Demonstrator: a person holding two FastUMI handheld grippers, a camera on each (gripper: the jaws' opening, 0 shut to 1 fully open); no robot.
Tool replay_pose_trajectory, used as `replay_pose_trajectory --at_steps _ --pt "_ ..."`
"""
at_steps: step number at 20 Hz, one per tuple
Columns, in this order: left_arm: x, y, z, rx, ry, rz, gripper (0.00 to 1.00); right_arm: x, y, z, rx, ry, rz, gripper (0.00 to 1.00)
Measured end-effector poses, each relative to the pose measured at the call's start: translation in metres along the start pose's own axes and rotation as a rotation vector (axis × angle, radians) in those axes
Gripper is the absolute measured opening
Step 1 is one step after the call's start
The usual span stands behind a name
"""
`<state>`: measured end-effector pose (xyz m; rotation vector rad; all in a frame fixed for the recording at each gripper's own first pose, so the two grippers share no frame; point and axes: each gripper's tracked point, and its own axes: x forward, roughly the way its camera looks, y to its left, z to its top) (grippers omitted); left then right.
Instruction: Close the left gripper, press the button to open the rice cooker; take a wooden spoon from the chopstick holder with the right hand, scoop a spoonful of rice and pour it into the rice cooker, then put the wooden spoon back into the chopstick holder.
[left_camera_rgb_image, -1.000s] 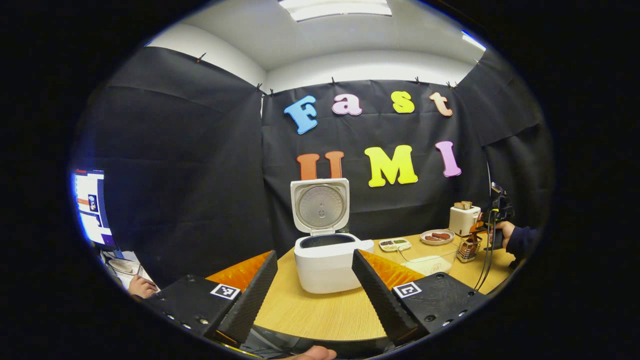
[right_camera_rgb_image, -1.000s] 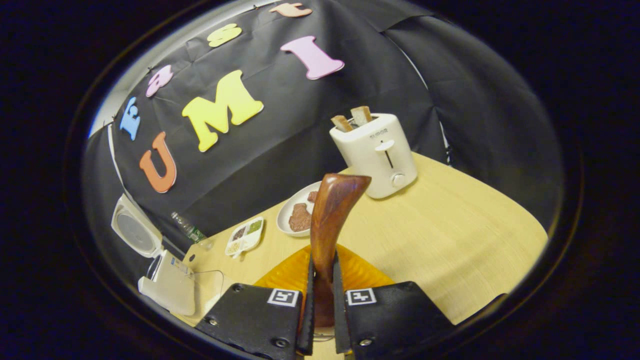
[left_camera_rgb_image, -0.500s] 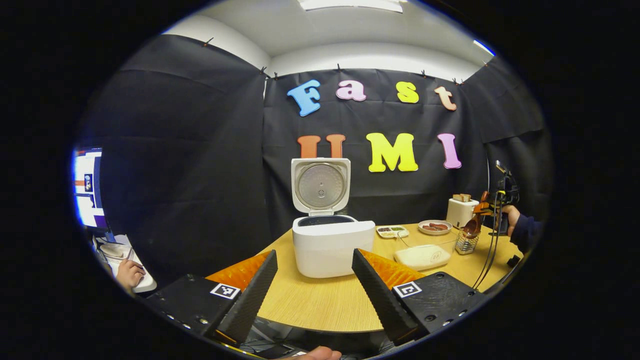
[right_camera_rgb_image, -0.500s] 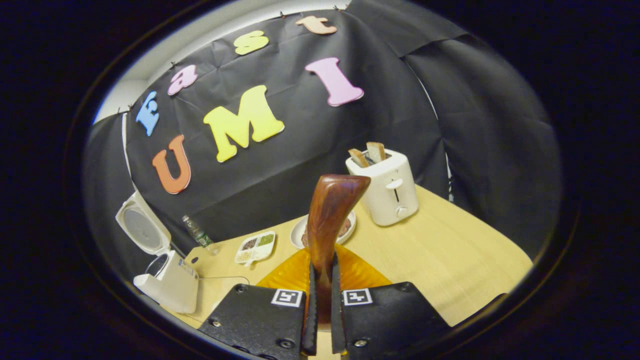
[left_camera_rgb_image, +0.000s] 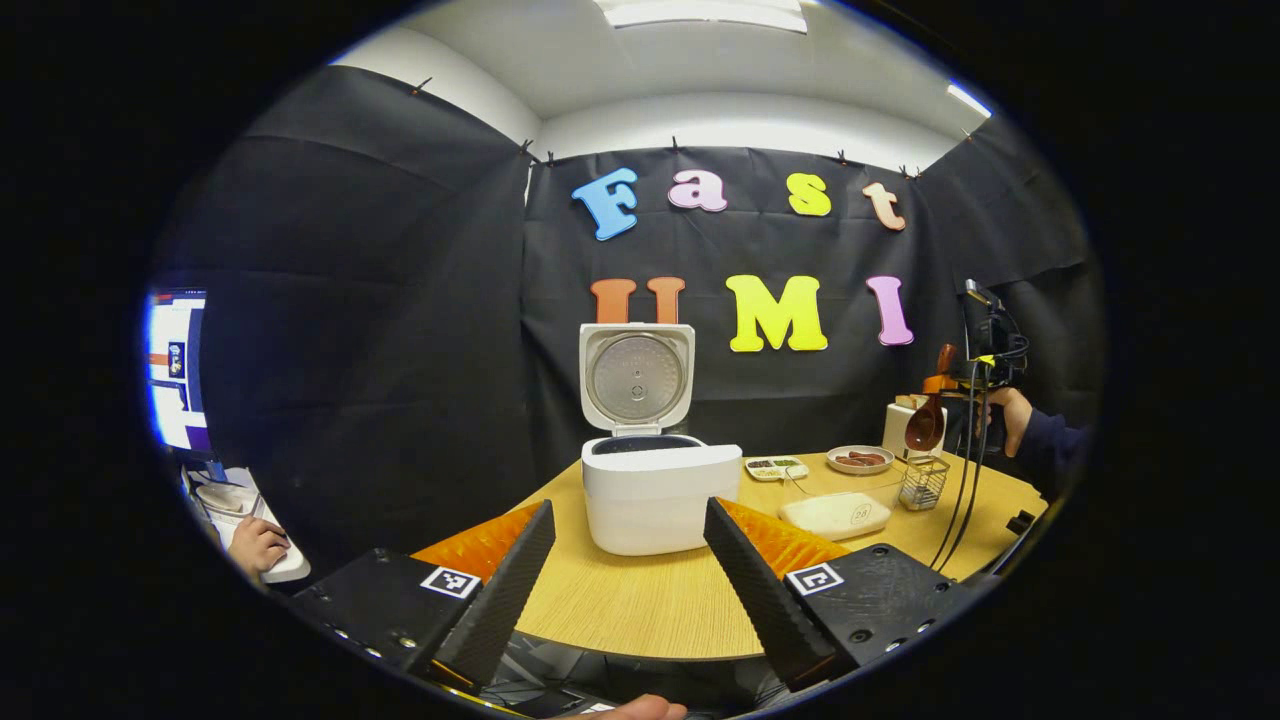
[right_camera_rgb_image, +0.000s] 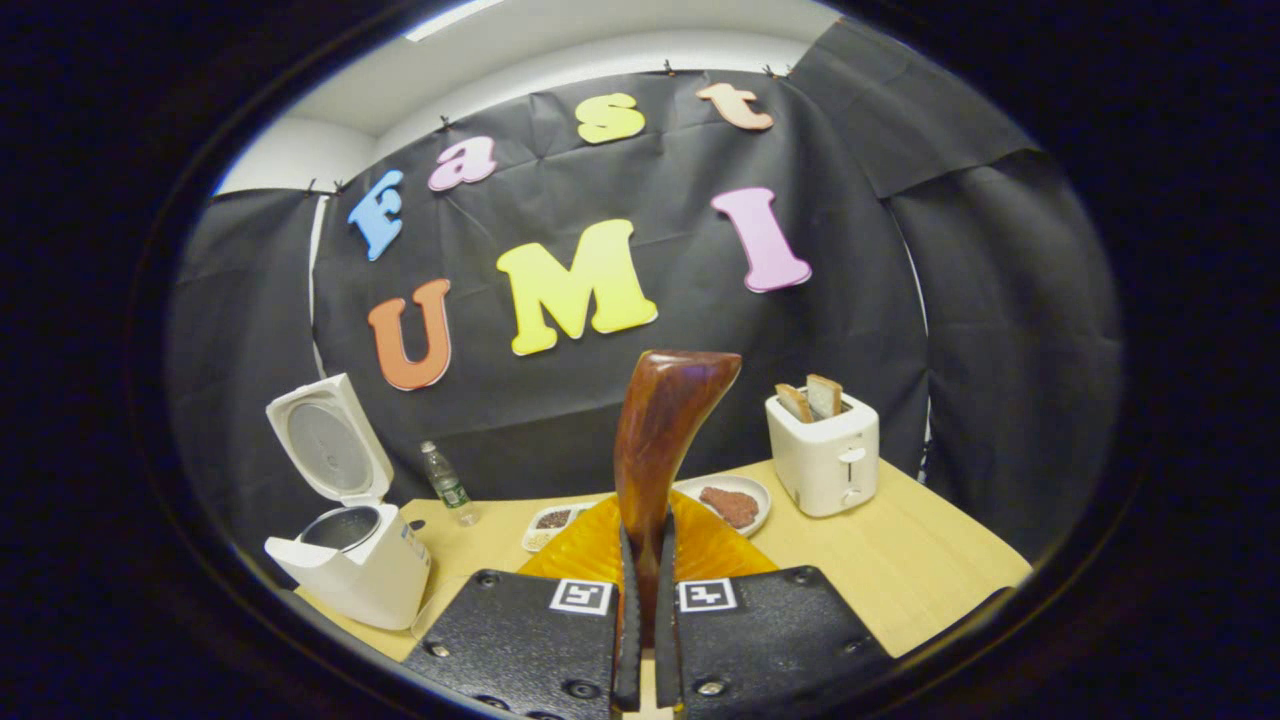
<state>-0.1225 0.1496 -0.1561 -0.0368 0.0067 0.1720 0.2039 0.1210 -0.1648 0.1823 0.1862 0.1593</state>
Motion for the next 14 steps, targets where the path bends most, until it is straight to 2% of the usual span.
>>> replay_pose_trajectory --at_steps 5,8,11,14 --pt "-0.002 -0.003 -0.005 -0.002 0.007 -0.008 0.96 0.013 0.059 -0.030 -0.118 -0.016 0.019 0.11" --pt "-0.001 -0.003 -0.005 0.009 0.003 -0.013 0.95 0.029 0.079 -0.064 -0.137 0.011 0.017 0.11" --pt "-0.002 0.001 -0.006 0.024 0.000 -0.010 0.95 0.045 0.070 -0.102 -0.155 0.037 -0.098 0.11" --pt "0.001 0.010 -0.012 0.032 0.013 0.000 0.96 0.060 0.070 -0.135 -0.172 0.070 -0.147 0.11"
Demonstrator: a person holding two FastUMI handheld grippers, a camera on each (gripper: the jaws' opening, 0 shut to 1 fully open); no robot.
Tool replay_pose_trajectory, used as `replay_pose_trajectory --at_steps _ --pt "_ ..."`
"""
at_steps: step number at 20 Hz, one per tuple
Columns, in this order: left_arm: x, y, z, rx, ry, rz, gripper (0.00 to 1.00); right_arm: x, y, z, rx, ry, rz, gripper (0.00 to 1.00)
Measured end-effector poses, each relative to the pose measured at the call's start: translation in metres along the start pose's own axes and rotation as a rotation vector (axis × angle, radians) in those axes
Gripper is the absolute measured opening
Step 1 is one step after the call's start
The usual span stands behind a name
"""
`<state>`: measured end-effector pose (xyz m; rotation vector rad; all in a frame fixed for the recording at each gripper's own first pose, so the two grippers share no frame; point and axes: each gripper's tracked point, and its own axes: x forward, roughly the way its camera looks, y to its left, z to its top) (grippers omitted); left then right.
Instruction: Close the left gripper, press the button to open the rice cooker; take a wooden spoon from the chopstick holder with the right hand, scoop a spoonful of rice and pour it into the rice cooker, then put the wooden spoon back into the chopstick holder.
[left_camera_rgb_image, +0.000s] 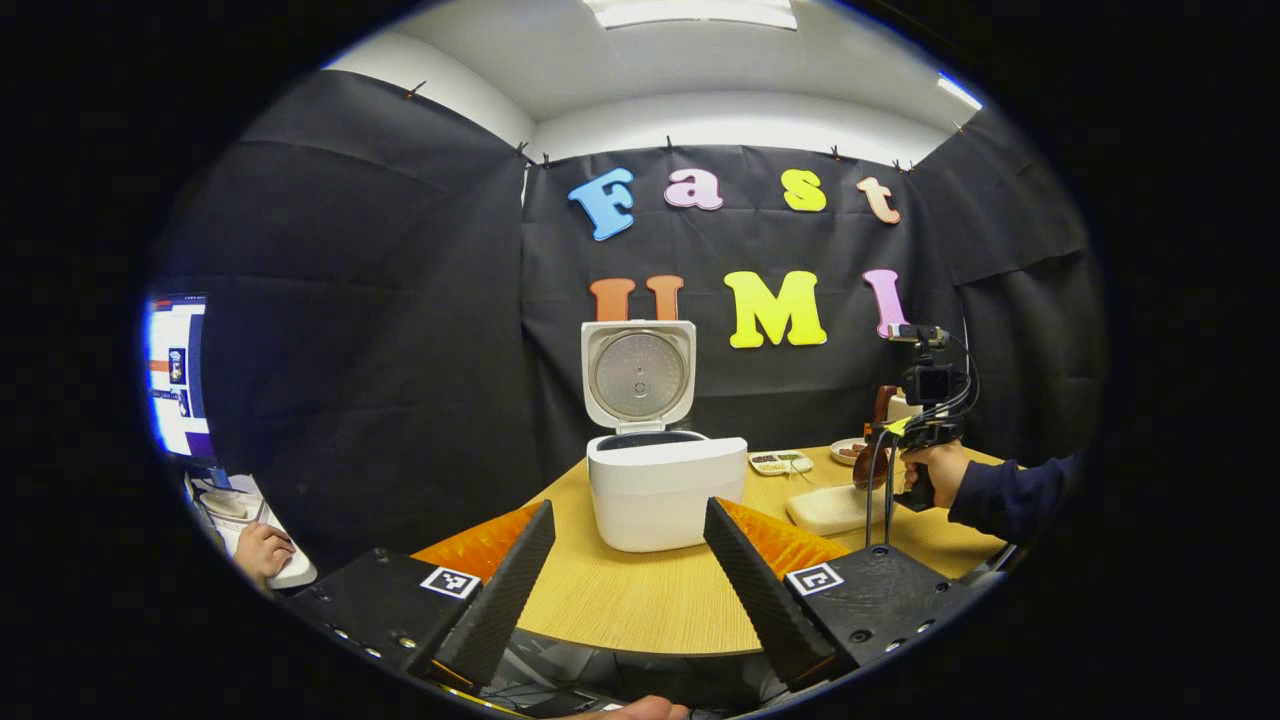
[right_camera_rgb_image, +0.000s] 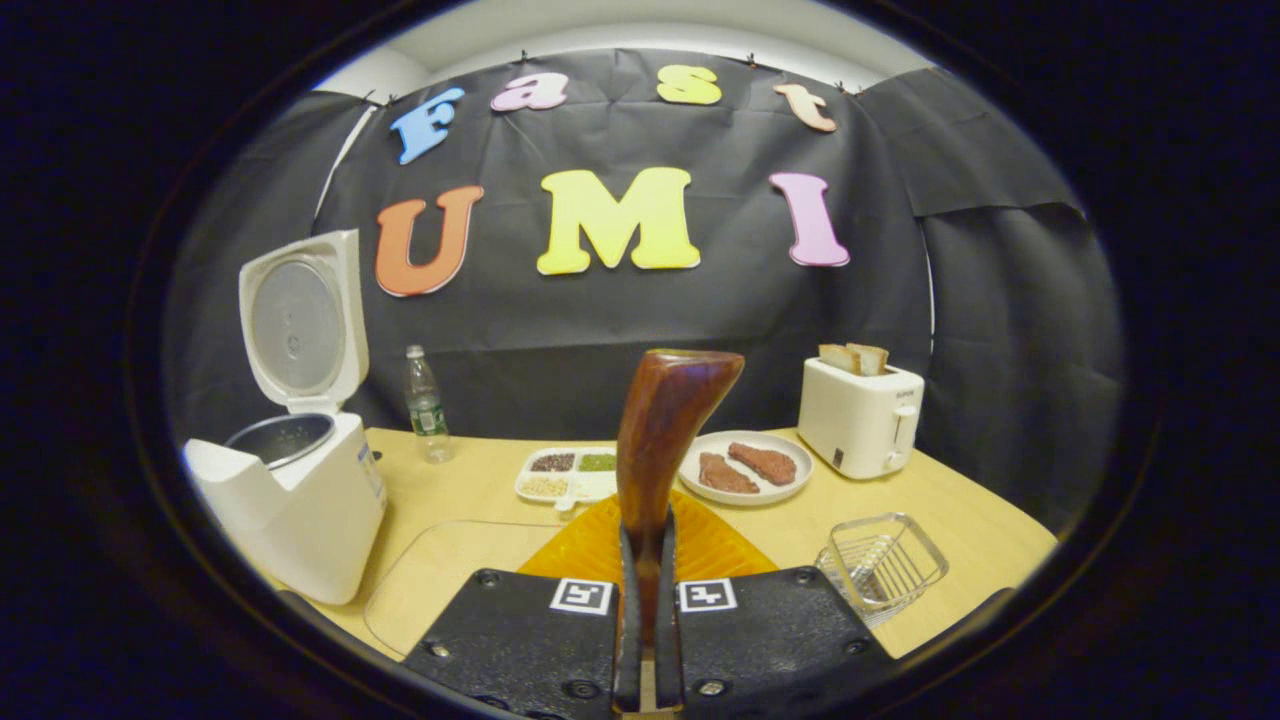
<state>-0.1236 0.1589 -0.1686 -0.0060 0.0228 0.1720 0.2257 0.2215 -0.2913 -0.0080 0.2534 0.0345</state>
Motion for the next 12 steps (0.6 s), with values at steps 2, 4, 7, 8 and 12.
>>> replay_pose_trajectory --at_steps 2,4,7,8,12 --pt "0.000 0.002 -0.002 0.003 0.006 0.002 0.96 0.006 -0.003 -0.003 -0.029 -0.032 -0.042 0.11" --pt "0.001 0.003 -0.006 -0.003 0.012 -0.001 0.95 0.008 -0.004 -0.004 -0.047 -0.067 -0.092 0.11" --pt "0.002 0.013 -0.009 0.001 0.025 0.025 0.95 0.012 0.031 -0.018 -0.021 -0.026 -0.041 0.11" --pt "0.000 0.014 -0.007 0.002 0.028 0.029 0.96 0.009 0.048 -0.023 0.010 -0.003 0.009 0.11" --pt "-0.002 0.017 -0.003 0.010 0.029 0.040 0.95 -0.007 0.090 -0.031 0.066 0.026 0.180 0.11"
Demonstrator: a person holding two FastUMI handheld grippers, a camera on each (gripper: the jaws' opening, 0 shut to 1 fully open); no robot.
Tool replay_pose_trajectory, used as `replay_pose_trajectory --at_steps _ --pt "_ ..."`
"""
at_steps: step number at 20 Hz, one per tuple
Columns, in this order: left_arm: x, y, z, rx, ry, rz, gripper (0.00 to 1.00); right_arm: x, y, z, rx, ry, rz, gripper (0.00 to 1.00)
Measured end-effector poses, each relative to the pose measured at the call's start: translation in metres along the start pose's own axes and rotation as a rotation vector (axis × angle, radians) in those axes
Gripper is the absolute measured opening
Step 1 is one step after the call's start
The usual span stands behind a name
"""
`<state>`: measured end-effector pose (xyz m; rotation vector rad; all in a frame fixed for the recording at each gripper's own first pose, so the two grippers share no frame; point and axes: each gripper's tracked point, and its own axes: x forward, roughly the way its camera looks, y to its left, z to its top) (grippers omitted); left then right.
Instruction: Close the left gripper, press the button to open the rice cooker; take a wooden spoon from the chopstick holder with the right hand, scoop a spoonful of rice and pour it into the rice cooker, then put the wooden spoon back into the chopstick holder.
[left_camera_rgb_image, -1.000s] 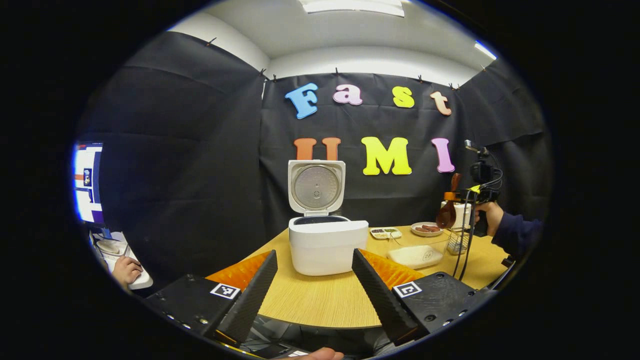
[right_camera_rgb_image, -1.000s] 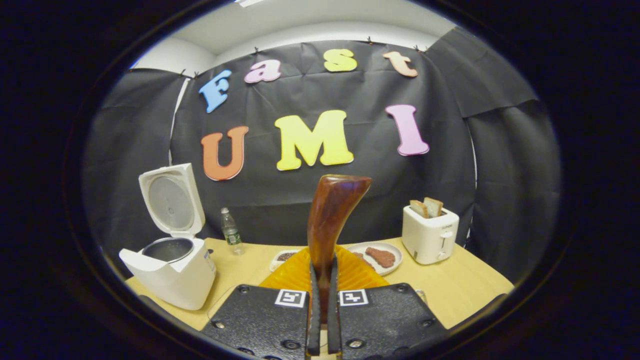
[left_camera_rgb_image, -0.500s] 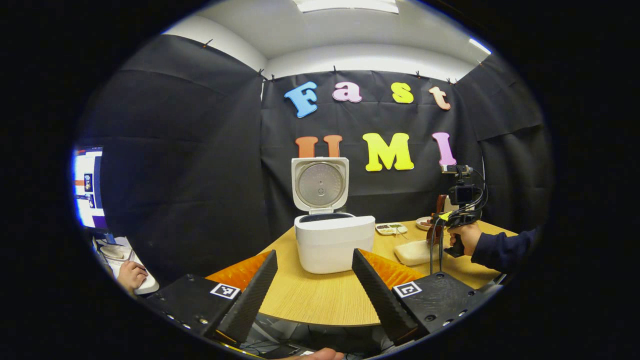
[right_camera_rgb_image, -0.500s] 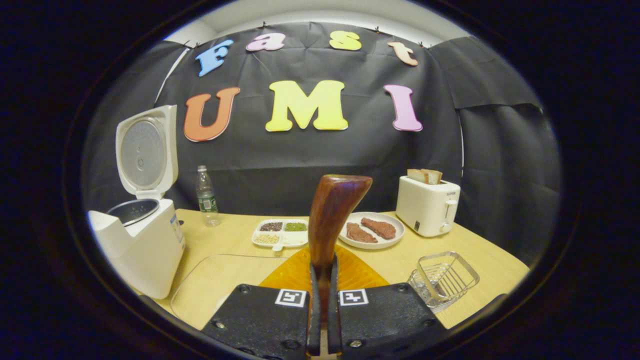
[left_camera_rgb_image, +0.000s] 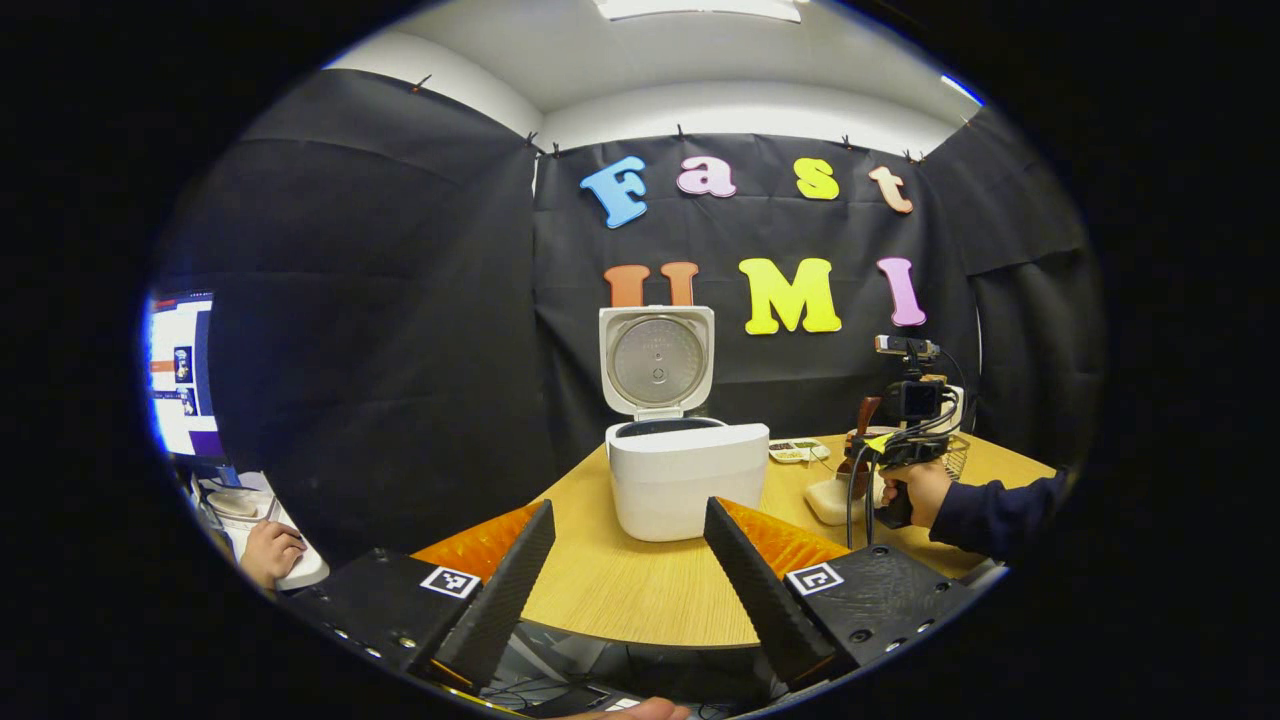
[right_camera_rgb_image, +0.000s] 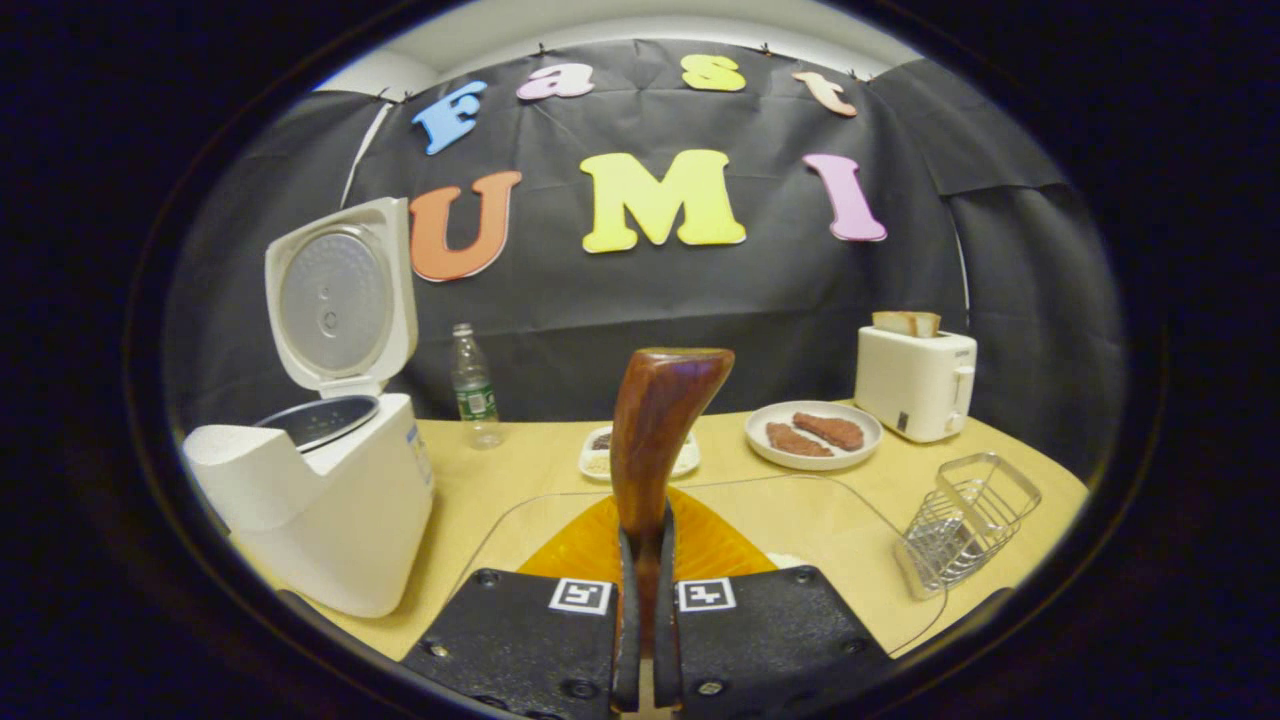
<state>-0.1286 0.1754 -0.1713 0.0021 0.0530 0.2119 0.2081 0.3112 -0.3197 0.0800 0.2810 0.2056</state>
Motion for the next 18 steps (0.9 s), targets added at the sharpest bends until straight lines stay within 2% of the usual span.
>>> replay_pose_trajectory --at_steps 2,5,10,13,15,18 --pt "-0.001 0.000 0.001 0.006 -0.003 0.000 0.95 -0.007 0.017 -0.005 0.046 0.037 0.108 0.11" --pt "-0.002 -0.003 -0.002 -0.005 0.001 -0.012 0.95 -0.010 0.013 -0.008 0.119 0.087 0.177 0.11" --pt "0.004 -0.007 -0.010 -0.011 0.044 -0.013 0.95 -0.011 -0.005 -0.014 0.309 0.228 0.207 0.11" --pt "0.010 -0.012 -0.019 -0.006 0.084 -0.015 0.95 -0.014 -0.007 -0.013 0.423 0.273 0.225 0.11" --pt "0.011 -0.016 -0.023 -0.015 0.128 -0.016 0.95 -0.019 -0.008 -0.012 0.464 0.289 0.234 0.11" --pt "0.007 -0.018 -0.012 -0.015 0.119 -0.013 0.96 -0.024 -0.015 -0.003 0.515 0.257 0.236 0.11"
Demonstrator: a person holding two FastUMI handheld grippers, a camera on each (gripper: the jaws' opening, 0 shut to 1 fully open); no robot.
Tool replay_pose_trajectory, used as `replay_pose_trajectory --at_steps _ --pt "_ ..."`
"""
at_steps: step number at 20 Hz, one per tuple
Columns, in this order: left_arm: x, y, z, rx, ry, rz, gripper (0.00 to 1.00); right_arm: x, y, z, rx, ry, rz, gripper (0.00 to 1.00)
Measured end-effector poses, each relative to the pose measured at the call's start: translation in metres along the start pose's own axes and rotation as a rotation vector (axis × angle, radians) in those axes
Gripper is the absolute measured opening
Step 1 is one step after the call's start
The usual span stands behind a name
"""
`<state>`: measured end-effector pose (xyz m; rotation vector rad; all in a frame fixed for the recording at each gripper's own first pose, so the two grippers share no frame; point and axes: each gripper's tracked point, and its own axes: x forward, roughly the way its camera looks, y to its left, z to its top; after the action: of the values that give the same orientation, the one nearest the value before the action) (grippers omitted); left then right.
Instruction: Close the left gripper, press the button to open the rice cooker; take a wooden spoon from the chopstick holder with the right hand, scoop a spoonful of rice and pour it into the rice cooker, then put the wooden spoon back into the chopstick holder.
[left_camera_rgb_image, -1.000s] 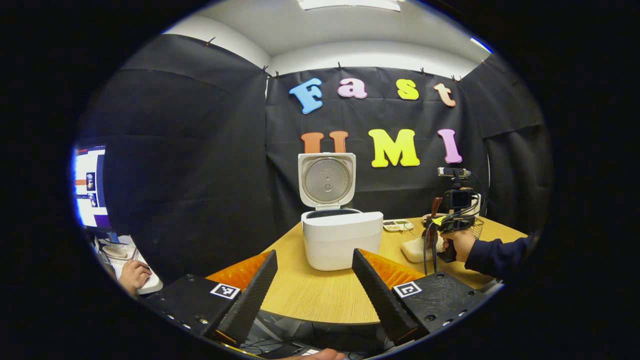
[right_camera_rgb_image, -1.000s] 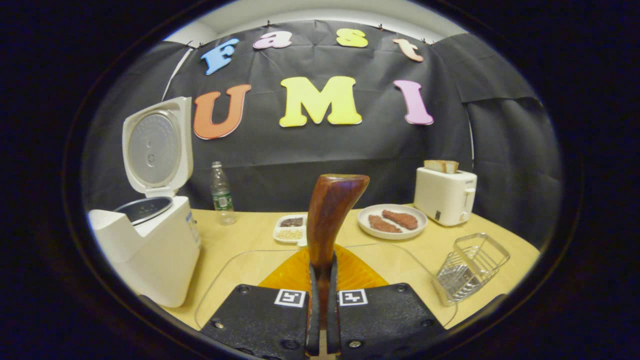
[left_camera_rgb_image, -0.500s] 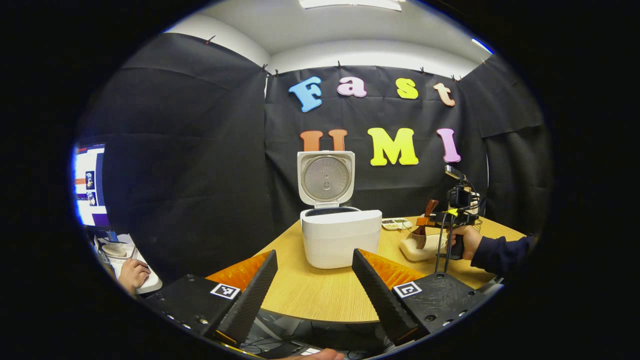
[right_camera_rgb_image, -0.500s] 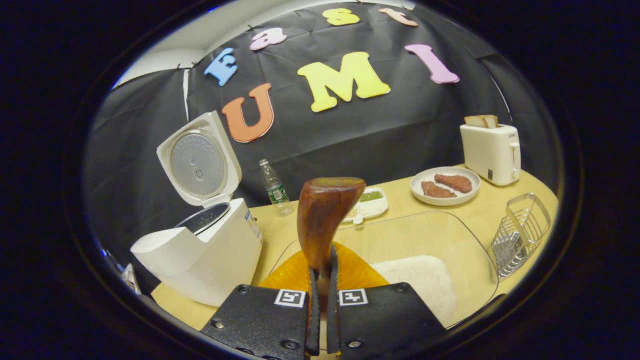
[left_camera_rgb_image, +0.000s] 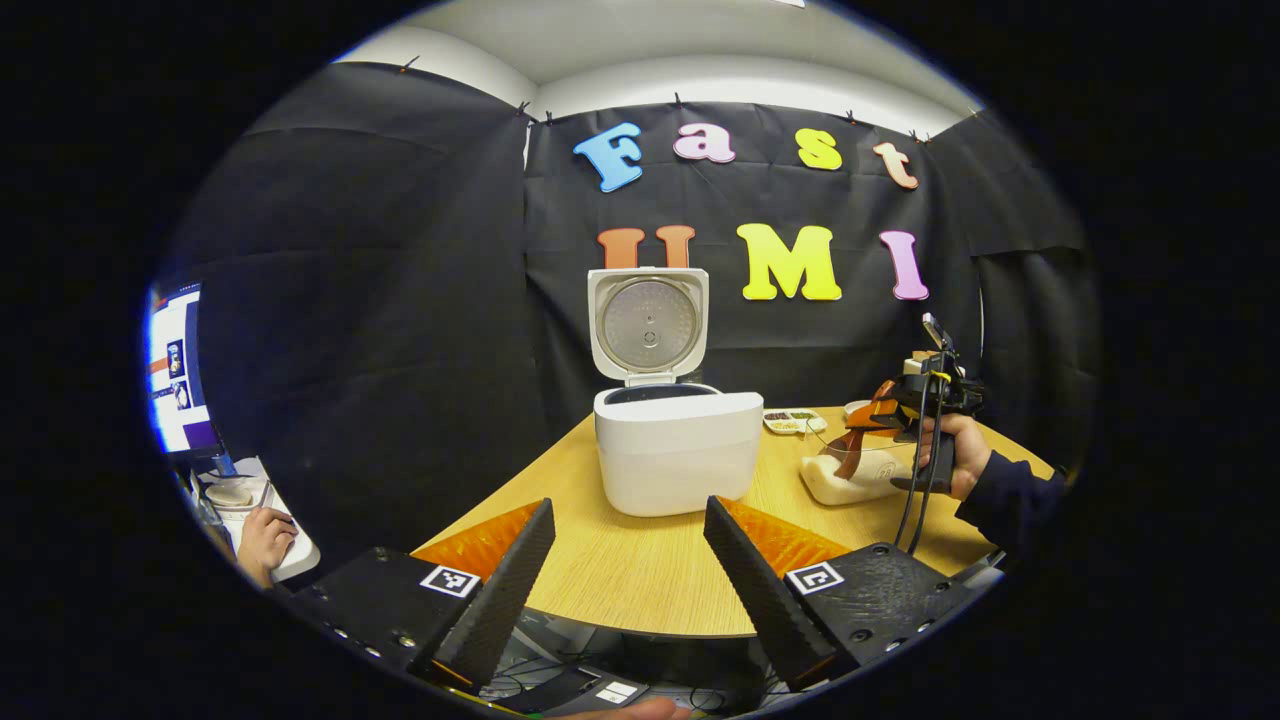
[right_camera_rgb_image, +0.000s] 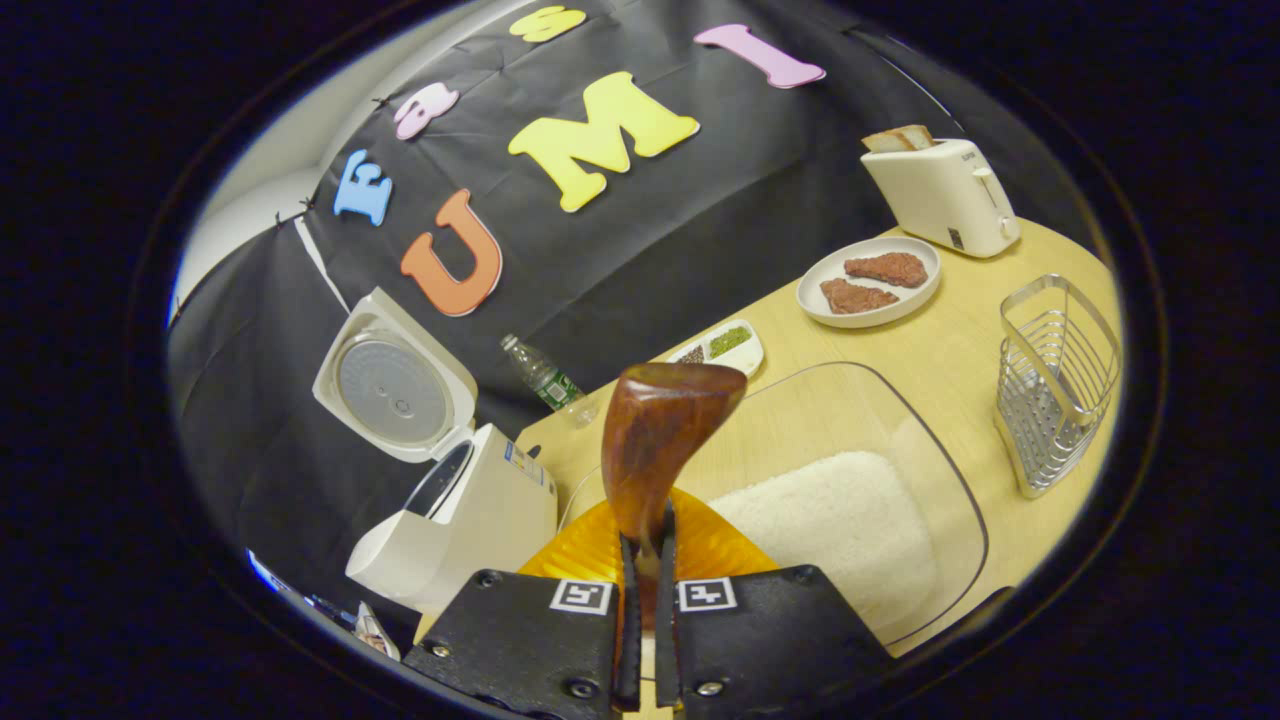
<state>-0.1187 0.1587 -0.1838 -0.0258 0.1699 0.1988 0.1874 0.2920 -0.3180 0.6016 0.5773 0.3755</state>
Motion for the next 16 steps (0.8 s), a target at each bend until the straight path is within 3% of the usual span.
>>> replay_pose_trajectory --at_steps 7,13,16 --pt "-0.002 -0.014 0.010 0.023 -0.022 -0.032 0.96 -0.037 -0.024 0.039 0.160 -0.120 0.020 0.11" --pt "0.000 -0.027 0.008 0.012 -0.020 -0.067 0.96 -0.072 -0.025 0.081 0.385 -0.242 0.161 0.10" --pt "-0.003 -0.033 0.011 -0.039 -0.032 -0.096 0.96 -0.081 -0.013 0.092 0.579 -0.251 0.288 0.10"
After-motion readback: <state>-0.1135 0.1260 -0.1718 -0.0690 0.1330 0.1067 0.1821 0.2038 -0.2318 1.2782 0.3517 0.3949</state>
